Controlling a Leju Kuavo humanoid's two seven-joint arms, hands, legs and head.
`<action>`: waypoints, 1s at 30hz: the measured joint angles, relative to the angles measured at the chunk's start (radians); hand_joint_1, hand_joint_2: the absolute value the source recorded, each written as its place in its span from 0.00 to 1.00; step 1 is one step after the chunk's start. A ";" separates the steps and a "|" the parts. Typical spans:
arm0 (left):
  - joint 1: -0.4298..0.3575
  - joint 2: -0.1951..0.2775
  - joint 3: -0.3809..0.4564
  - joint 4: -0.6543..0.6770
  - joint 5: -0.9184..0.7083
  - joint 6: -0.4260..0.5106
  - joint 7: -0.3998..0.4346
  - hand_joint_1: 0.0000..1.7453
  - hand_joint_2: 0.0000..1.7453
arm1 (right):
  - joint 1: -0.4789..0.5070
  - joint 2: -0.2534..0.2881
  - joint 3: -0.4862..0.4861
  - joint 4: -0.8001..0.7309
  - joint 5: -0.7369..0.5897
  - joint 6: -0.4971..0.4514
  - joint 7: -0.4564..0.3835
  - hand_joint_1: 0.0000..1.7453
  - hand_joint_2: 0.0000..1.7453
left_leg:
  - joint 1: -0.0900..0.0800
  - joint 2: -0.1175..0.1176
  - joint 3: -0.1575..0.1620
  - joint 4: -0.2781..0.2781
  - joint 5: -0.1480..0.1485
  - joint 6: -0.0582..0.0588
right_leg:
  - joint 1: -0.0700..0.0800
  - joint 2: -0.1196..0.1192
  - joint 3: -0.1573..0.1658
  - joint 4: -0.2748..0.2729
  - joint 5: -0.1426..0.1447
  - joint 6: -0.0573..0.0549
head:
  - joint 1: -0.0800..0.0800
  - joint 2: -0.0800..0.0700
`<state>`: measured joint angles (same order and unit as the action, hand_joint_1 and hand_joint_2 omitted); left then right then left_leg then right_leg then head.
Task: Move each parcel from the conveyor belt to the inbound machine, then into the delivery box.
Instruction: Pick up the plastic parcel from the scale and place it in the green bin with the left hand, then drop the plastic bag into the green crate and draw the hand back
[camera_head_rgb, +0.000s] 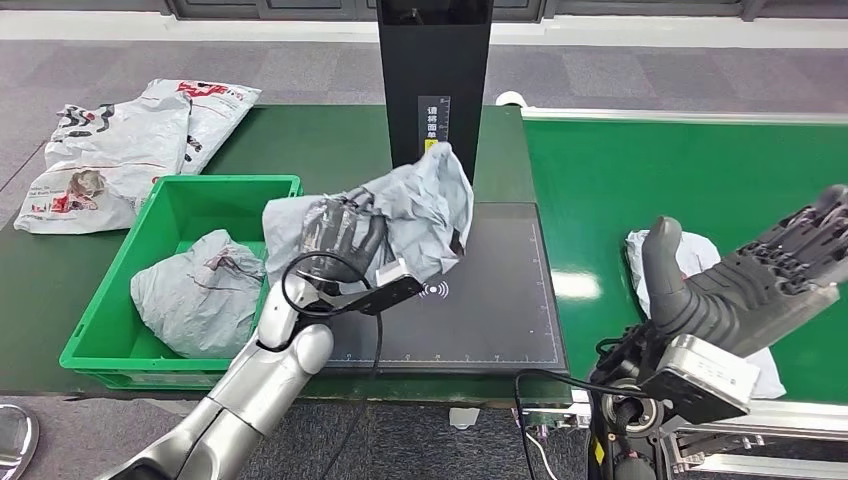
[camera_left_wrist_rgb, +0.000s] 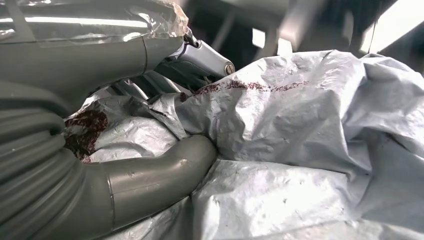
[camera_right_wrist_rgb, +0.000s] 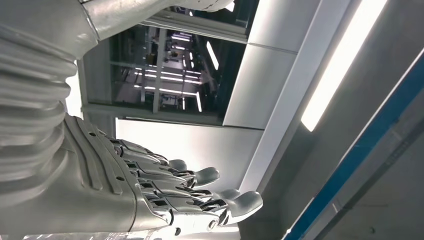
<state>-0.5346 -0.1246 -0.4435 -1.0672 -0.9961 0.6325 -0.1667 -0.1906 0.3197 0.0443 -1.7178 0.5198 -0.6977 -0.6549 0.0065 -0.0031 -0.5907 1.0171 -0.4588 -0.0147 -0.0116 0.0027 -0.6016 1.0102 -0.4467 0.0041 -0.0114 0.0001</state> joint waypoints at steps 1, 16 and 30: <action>0.009 0.005 0.013 -0.052 0.018 0.018 -0.019 1.00 1.00 | 0.001 0.000 -0.003 0.000 -0.007 0.000 -0.008 0.00 1.00 | 0.000 0.000 0.000 0.000 0.000 0.000 | 0.000 0.000 0.000 0.000 0.000 0.000 | 0.000 0.000; 0.068 -0.022 0.255 -0.372 -0.076 0.065 -0.164 1.00 1.00 | 0.018 0.000 -0.010 0.000 -0.032 0.000 -0.044 0.00 1.00 | 0.000 0.000 0.000 0.000 0.000 0.000 | 0.000 0.000 -0.001 0.000 0.000 0.000 | 0.000 0.000; 0.069 0.180 0.352 -0.319 -0.567 0.022 0.557 1.00 1.00 | 0.025 0.000 -0.021 -0.009 0.018 0.000 0.015 0.00 1.00 | 0.000 0.006 0.002 -0.001 0.000 -0.003 | 0.003 0.004 -0.002 0.000 0.000 -0.003 | 0.000 0.000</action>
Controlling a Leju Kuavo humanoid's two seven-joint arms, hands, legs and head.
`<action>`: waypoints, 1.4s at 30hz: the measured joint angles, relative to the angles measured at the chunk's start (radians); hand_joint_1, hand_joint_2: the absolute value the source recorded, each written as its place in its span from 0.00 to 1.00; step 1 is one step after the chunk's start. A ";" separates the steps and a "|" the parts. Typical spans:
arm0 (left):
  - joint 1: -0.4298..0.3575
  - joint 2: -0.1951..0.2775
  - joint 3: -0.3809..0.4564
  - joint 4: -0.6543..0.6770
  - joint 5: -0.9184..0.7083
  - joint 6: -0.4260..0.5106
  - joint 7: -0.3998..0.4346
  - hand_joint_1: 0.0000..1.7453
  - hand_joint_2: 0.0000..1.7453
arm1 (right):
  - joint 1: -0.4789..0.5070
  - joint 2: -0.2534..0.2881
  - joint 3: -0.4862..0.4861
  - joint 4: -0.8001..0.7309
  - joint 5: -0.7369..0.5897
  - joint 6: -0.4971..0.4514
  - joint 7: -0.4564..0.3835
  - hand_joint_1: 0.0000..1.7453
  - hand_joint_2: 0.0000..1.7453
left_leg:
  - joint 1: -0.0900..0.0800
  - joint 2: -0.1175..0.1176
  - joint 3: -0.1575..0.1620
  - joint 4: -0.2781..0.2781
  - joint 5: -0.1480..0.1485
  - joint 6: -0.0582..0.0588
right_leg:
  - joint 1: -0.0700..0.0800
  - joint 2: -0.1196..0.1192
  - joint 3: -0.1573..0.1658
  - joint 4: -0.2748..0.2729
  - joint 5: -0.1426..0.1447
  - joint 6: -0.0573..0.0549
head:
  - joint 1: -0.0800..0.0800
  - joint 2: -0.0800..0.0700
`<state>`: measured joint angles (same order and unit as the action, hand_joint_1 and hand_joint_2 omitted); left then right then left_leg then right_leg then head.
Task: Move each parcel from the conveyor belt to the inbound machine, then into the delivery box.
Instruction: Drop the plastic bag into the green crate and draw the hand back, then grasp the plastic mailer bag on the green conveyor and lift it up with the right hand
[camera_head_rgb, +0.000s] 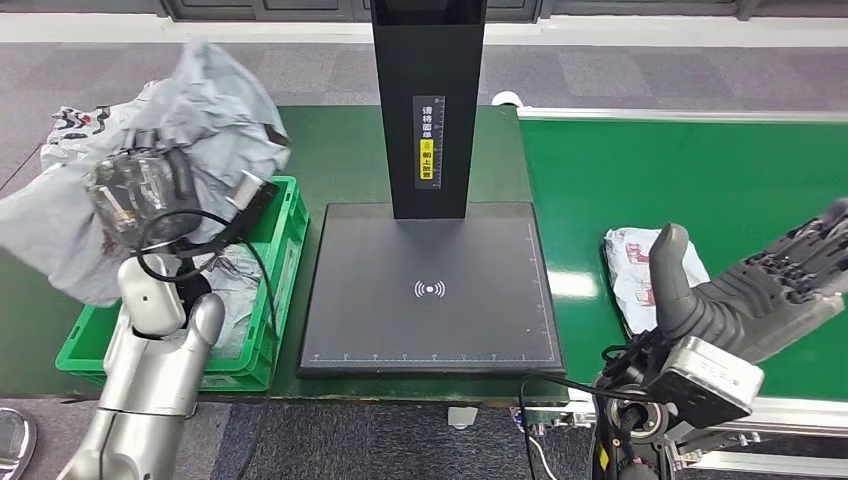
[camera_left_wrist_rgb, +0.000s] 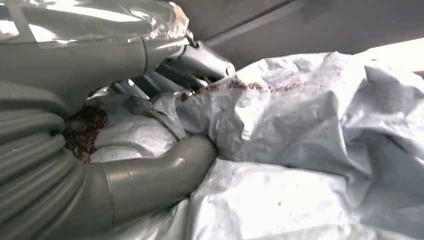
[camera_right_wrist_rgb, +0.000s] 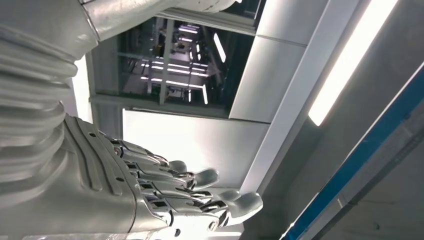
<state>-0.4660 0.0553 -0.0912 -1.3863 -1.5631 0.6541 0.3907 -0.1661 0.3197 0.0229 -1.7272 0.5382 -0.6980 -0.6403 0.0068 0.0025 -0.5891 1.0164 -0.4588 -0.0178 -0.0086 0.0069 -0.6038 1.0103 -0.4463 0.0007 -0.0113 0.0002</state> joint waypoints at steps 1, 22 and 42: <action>0.000 0.038 -0.028 0.021 -0.002 -0.023 0.071 1.00 1.00 | 0.000 0.000 0.000 -0.002 0.007 0.000 0.009 0.00 1.00 | 0.000 0.000 0.000 0.000 0.000 -0.001 | 0.001 0.000 0.000 0.000 0.000 -0.001 | 0.000 0.000; 0.039 0.133 -0.115 0.221 -0.007 -0.194 0.047 0.00 1.00 | 0.009 -0.003 0.000 -0.029 0.043 0.000 0.069 0.00 1.00 | 0.002 -0.003 -0.002 0.000 0.000 -0.001 | 0.001 -0.002 0.000 0.000 0.000 -0.001 | 0.000 0.000; 0.063 0.024 -0.042 0.188 0.454 -0.118 -0.412 0.00 1.00 | 0.024 -0.011 0.000 -0.023 0.056 0.000 0.119 0.00 1.00 | 0.002 -0.005 -0.002 0.000 0.000 -0.001 | 0.000 -0.003 0.001 0.000 0.000 -0.001 | 0.000 0.000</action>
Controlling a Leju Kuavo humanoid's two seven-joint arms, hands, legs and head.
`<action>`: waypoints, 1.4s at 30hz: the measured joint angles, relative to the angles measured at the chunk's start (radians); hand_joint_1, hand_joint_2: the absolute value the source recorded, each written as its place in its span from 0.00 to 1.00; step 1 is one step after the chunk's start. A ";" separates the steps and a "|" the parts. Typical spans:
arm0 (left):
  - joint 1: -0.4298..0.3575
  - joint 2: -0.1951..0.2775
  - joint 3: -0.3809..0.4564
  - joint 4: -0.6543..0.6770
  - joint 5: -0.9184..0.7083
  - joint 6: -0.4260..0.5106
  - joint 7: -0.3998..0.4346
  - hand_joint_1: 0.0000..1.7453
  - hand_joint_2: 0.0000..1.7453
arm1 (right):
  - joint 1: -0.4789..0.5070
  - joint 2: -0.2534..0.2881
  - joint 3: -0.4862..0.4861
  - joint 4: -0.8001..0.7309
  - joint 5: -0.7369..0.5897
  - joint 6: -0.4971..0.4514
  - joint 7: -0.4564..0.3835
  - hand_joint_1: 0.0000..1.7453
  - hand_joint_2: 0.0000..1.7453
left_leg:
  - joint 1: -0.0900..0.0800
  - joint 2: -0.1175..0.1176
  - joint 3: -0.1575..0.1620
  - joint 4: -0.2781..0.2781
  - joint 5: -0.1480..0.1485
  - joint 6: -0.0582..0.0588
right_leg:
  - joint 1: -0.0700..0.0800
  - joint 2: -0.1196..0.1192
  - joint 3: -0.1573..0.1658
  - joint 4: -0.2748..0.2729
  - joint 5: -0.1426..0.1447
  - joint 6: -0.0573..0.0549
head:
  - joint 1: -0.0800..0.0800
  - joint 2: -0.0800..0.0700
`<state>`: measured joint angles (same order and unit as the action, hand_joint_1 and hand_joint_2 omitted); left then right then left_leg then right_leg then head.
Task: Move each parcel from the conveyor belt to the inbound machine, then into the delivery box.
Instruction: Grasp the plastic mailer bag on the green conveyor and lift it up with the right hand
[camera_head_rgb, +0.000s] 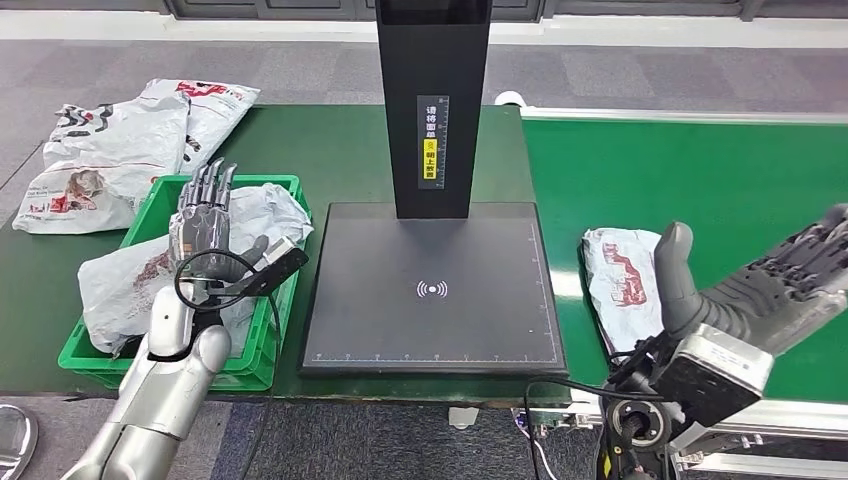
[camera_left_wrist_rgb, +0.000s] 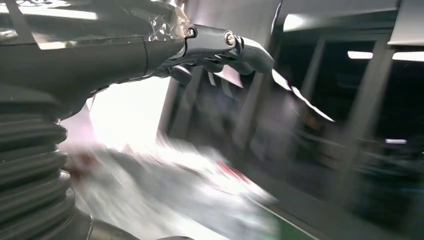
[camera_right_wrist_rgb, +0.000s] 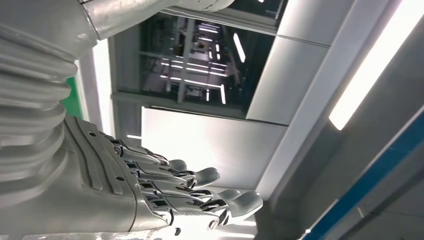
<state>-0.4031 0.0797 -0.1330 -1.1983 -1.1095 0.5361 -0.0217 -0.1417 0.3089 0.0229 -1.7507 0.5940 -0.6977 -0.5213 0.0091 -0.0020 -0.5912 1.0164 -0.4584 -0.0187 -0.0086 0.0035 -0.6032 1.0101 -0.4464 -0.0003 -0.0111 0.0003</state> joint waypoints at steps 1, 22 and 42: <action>0.010 -0.021 0.005 -0.029 0.120 0.000 -0.075 0.00 1.00 | 0.002 -0.003 0.000 0.006 0.000 0.000 0.008 0.00 1.00 | 0.000 0.000 0.000 0.000 0.000 0.000 | 0.000 0.000 0.000 0.000 0.000 0.000 | 0.000 0.000; 0.090 -0.175 -0.298 -0.368 0.728 -0.153 -0.361 0.00 1.00 | 0.037 -0.063 -0.149 0.293 0.307 0.000 0.314 0.00 1.00 | -0.002 0.001 0.000 0.000 -0.002 0.000 | 0.000 0.000 -0.001 0.000 0.000 0.000 | 0.000 0.000; 0.071 -0.206 -0.339 -0.349 0.751 -0.209 -0.344 0.00 1.00 | 0.033 -0.132 -0.287 0.602 0.398 0.001 0.526 0.00 1.00 | -0.002 0.001 0.000 0.000 -0.002 0.001 | -0.001 0.001 -0.001 0.000 0.000 0.000 | 0.000 0.000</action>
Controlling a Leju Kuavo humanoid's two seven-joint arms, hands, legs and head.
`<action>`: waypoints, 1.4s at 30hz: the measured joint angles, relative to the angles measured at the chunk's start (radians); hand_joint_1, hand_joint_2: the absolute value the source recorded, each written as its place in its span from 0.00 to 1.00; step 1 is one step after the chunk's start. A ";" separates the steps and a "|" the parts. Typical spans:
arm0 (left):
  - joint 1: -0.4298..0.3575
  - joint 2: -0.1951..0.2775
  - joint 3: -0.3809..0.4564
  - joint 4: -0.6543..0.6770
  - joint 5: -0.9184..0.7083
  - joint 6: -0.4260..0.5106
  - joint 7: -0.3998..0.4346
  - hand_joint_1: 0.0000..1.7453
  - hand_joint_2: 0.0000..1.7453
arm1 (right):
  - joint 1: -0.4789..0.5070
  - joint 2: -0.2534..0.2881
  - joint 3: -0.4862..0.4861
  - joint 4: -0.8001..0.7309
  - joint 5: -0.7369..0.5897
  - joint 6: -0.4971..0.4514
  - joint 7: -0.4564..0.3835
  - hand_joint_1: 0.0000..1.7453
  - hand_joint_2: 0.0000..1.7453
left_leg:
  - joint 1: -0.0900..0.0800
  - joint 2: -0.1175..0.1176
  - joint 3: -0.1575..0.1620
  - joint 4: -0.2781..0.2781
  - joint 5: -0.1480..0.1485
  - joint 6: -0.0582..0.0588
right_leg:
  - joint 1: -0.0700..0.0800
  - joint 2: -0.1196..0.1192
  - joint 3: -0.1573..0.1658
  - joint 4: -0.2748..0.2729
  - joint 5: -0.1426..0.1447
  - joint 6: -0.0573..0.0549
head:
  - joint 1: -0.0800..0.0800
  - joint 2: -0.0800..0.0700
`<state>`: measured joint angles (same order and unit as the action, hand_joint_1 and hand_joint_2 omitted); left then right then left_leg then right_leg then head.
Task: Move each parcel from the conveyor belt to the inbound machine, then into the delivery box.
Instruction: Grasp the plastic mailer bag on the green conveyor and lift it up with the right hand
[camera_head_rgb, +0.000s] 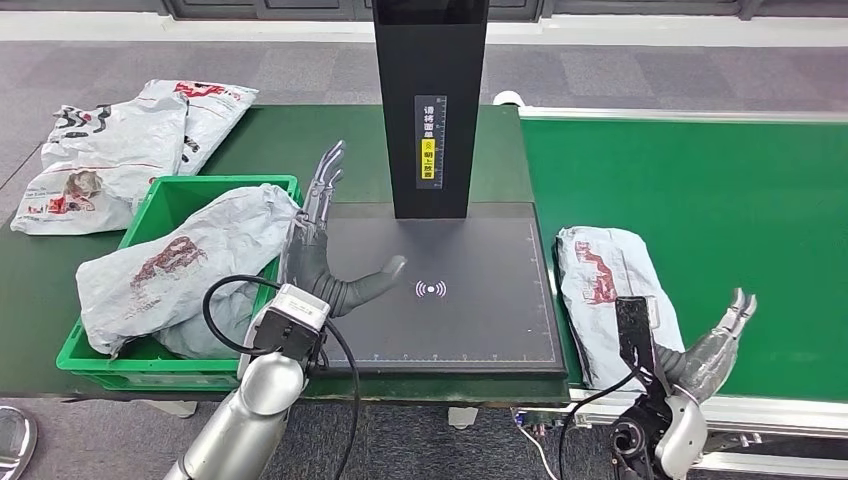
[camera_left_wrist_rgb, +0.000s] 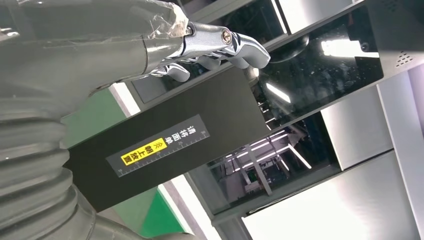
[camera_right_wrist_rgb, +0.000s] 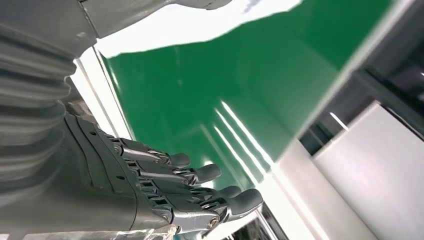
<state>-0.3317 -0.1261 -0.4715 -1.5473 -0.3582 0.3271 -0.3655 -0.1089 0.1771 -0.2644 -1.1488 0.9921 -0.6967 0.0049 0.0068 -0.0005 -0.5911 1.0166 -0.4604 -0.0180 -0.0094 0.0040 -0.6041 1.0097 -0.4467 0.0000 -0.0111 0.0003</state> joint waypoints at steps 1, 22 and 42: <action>-0.002 0.000 0.000 0.001 0.000 -0.001 0.000 0.00 1.00 | -0.009 -0.006 -0.003 0.027 -0.015 0.004 0.001 0.00 1.00 | 0.000 0.000 0.000 0.000 0.000 0.000 | 0.000 0.000 0.000 0.000 0.000 0.000 | 0.000 0.000; -0.020 0.001 0.000 0.010 0.012 -0.005 -0.006 0.00 1.00 | -0.182 -0.104 -0.009 0.489 -0.077 0.096 0.072 0.00 1.00 | 0.000 0.000 0.000 0.000 0.000 0.000 | 0.000 0.000 0.000 0.000 0.000 0.000 | 0.000 0.000; -0.018 0.015 0.000 -0.011 0.011 0.001 -0.012 0.00 1.00 | -0.257 -0.128 -0.007 0.660 0.004 0.249 0.198 0.81 1.00 | 0.000 -0.001 -0.001 0.000 0.000 0.000 | 0.000 0.000 0.000 0.000 0.000 0.000 | 0.000 0.000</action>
<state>-0.3494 -0.1113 -0.4715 -1.5585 -0.3476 0.3281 -0.3777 -0.3659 0.0491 -0.2709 -0.4887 0.9964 -0.4478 0.2029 0.0068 -0.0013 -0.5918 1.0167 -0.4603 -0.0179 -0.0096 0.0037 -0.6039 1.0098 -0.4466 0.0002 -0.0111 0.0001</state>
